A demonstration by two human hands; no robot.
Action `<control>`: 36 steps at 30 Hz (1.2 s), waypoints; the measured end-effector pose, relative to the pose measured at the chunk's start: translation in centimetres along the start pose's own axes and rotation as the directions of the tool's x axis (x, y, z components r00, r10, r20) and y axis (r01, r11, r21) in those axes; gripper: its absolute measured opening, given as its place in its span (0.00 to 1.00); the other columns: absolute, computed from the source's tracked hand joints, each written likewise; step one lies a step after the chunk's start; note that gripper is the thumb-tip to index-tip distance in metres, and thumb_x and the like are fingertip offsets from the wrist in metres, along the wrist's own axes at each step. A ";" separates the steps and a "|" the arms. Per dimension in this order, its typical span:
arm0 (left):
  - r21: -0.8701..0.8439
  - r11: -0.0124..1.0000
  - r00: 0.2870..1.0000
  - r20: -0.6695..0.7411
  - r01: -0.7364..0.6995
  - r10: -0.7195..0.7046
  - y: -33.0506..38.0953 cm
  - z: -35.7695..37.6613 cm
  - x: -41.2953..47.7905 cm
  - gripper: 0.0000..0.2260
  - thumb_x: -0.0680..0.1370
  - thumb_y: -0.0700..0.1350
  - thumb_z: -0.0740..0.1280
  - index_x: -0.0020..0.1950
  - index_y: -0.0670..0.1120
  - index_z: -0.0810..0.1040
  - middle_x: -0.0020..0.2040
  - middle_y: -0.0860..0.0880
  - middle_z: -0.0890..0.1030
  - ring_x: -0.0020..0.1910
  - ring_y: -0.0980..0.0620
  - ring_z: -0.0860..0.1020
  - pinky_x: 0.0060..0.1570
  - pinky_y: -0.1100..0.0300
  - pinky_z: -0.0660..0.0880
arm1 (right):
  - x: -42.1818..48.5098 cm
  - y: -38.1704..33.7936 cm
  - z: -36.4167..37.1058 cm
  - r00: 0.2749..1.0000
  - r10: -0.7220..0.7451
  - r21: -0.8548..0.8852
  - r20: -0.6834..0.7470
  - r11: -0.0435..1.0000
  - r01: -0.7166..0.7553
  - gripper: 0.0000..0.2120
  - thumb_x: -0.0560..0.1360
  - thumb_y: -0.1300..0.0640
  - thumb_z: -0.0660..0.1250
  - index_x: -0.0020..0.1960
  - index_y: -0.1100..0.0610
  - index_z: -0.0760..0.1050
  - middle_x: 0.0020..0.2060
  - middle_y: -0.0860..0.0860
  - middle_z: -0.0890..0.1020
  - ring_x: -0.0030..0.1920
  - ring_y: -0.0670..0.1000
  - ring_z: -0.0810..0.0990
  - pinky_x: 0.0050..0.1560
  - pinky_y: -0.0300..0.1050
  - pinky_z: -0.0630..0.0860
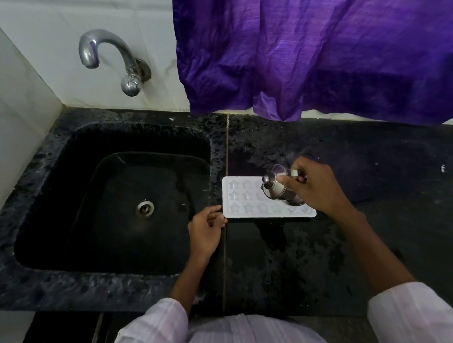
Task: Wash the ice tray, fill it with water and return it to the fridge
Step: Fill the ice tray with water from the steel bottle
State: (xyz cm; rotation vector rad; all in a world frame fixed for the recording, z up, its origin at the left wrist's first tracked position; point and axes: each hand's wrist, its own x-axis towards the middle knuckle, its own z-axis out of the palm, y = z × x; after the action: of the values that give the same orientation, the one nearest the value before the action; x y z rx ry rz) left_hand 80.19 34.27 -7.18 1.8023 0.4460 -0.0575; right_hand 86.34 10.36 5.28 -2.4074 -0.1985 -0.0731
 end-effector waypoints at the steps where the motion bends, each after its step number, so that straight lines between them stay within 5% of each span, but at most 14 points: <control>1: 0.003 1.000 1.000 -0.010 -0.002 0.002 0.0 -0.1 0.0 0.10 0.78 0.36 0.69 0.59 0.42 0.82 0.41 0.51 0.85 0.40 0.55 0.85 0.50 0.59 0.82 | -0.3 0.1 0.0 0.999 0.042 0.046 -0.023 0.998 -0.041 0.17 0.72 0.52 0.74 0.36 0.58 0.69 0.28 0.49 0.71 0.30 0.47 0.67 0.33 0.43 0.67; 3: 0.036 0.999 0.998 -0.060 -0.024 0.026 0.0 -0.4 -0.1 0.09 0.78 0.38 0.70 0.58 0.43 0.83 0.42 0.50 0.85 0.42 0.53 0.85 0.52 0.55 0.82 | -1.1 0.4 0.0 0.989 0.135 0.125 -0.053 0.984 -0.128 0.16 0.72 0.52 0.74 0.36 0.57 0.69 0.29 0.49 0.72 0.30 0.46 0.67 0.34 0.42 0.67; 7: 0.129 0.988 0.981 -0.162 -0.087 0.108 1.1 -0.9 -0.7 0.07 0.78 0.41 0.70 0.55 0.47 0.83 0.49 0.50 0.85 0.45 0.58 0.82 0.49 0.63 0.79 | -2.9 1.2 0.5 0.957 0.280 0.406 -0.068 0.884 -0.230 0.18 0.72 0.51 0.74 0.35 0.56 0.68 0.29 0.48 0.71 0.32 0.46 0.68 0.37 0.45 0.67; 10: -0.040 0.993 0.992 -0.069 -0.113 0.110 2.8 -0.9 -1.8 0.06 0.79 0.41 0.69 0.53 0.48 0.84 0.46 0.52 0.86 0.43 0.56 0.84 0.46 0.58 0.82 | -4.6 1.3 1.5 0.942 0.334 0.652 -0.010 0.717 -0.247 0.16 0.74 0.56 0.72 0.35 0.57 0.67 0.32 0.55 0.70 0.37 0.51 0.69 0.39 0.45 0.66; 15: -0.283 0.959 0.980 0.188 -0.009 0.065 4.4 -0.3 -3.9 0.10 0.82 0.44 0.66 0.60 0.46 0.83 0.52 0.51 0.87 0.51 0.53 0.84 0.48 0.59 0.82 | -7.4 0.5 4.6 0.931 0.345 0.858 0.120 0.436 -0.272 0.15 0.75 0.64 0.67 0.34 0.56 0.65 0.29 0.49 0.67 0.34 0.45 0.66 0.39 0.40 0.65; 19: -0.247 0.969 0.975 0.211 -0.013 0.066 3.3 -0.6 -5.0 0.09 0.81 0.45 0.68 0.57 0.47 0.86 0.50 0.52 0.87 0.52 0.53 0.85 0.56 0.53 0.81 | -9.2 0.0 6.7 0.928 0.327 0.899 0.177 0.330 -0.288 0.17 0.69 0.53 0.74 0.35 0.55 0.66 0.30 0.49 0.67 0.35 0.45 0.66 0.39 0.37 0.67; 22: -0.226 0.974 0.983 0.176 -0.008 0.049 2.2 -1.2 -5.5 0.08 0.79 0.43 0.70 0.56 0.45 0.86 0.50 0.52 0.87 0.53 0.54 0.85 0.58 0.50 0.80 | -10.2 0.2 8.1 0.923 0.326 0.889 0.207 0.331 -0.316 0.23 0.64 0.45 0.79 0.36 0.55 0.66 0.34 0.53 0.65 0.38 0.48 0.65 0.41 0.40 0.66; 26: -0.213 0.977 0.991 0.135 0.005 0.024 0.8 -1.9 -5.9 0.09 0.79 0.42 0.71 0.57 0.43 0.86 0.52 0.51 0.87 0.55 0.52 0.84 0.60 0.46 0.79 | -11.2 0.1 9.1 0.928 0.301 0.823 0.218 0.454 -0.341 0.29 0.67 0.40 0.75 0.40 0.64 0.67 0.38 0.57 0.70 0.42 0.53 0.68 0.46 0.47 0.68; 32: -0.219 0.975 0.991 0.137 0.036 -0.005 -0.2 -2.7 -6.2 0.15 0.76 0.52 0.71 0.60 0.46 0.85 0.56 0.51 0.86 0.59 0.50 0.83 0.63 0.43 0.77 | -12.0 0.1 9.7 0.943 0.251 0.736 0.219 0.592 -0.328 0.11 0.78 0.61 0.67 0.44 0.67 0.69 0.38 0.55 0.74 0.42 0.51 0.72 0.45 0.45 0.70; 36: -0.215 0.976 0.989 0.145 0.017 0.015 -0.3 -2.8 -6.3 0.20 0.74 0.56 0.71 0.61 0.46 0.84 0.57 0.50 0.86 0.60 0.49 0.82 0.63 0.43 0.77 | -12.2 0.4 9.8 0.948 0.231 0.698 0.220 0.642 -0.318 0.08 0.77 0.62 0.68 0.43 0.64 0.71 0.37 0.53 0.74 0.40 0.48 0.73 0.42 0.37 0.71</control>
State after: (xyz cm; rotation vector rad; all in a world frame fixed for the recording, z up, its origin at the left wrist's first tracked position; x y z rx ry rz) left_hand 73.71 35.22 -4.97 1.5721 0.3350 -0.1363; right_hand 74.37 15.03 -3.59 -1.6005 0.0923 0.2461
